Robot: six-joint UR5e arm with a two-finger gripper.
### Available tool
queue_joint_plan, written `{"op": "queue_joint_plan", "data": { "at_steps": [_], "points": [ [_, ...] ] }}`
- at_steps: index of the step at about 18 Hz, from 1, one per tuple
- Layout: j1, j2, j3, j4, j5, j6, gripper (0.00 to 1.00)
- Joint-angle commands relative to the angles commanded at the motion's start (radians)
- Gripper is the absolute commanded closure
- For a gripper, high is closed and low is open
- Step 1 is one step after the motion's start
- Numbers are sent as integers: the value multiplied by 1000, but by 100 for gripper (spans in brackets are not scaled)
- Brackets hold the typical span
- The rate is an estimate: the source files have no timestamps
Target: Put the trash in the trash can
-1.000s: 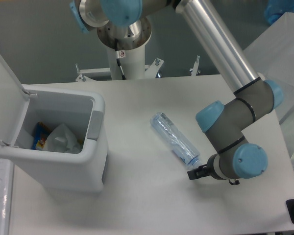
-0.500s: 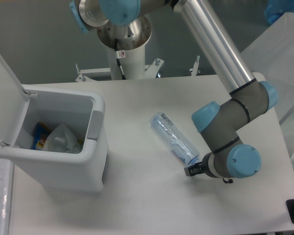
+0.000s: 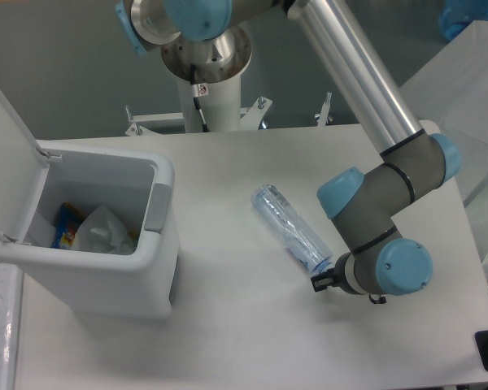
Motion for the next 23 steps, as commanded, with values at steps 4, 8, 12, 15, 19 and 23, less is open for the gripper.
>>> {"op": "queue_joint_plan", "data": {
  "at_steps": [4, 8, 12, 15, 19, 23],
  "points": [
    [0, 6, 0, 0, -2, 0, 97],
    [2, 32, 2, -2, -14, 3, 97],
    [12, 99, 47, 2, -49, 21, 99],
    [14, 138, 71, 20, -87, 74, 99],
    [14, 192, 89, 176, -175, 75, 100],
    [17, 251, 87, 430, -375, 63, 100]
  ]
}}
